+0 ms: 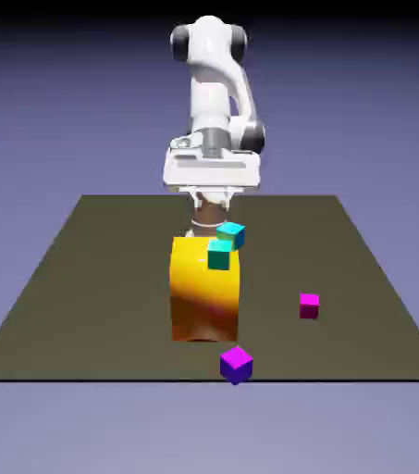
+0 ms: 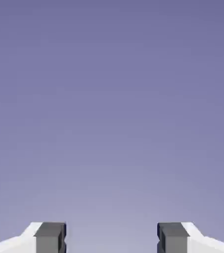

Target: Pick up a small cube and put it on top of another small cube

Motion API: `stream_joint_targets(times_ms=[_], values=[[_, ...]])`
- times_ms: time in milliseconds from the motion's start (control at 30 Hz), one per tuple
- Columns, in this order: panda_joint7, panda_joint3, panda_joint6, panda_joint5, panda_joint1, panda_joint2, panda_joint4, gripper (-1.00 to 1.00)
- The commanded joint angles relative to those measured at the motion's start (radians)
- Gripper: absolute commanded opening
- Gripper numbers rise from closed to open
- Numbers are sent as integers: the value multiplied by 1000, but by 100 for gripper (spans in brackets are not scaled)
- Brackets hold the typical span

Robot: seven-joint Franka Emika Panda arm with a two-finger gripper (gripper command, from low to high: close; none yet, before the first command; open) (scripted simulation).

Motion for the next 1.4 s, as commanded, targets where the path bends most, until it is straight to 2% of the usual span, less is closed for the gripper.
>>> stream_joint_targets(times_ms=[0, 700, 767, 900, 933, 1100, 1367], values=[[-10, 8, -34, -16, 27, 36, 18, 0], [-222, 170, -738, -351, 590, 797, 405, 0], [-229, 175, -759, -361, 607, 820, 416, 0], [-161, 116, -601, -455, 617, 961, 393, 0], [-161, 116, -601, -455, 617, 961, 393, -100], [-232, 173, -762, -361, 605, 816, 417, -100], [-463, 31, -1058, -341, 441, 527, 476, -100]])
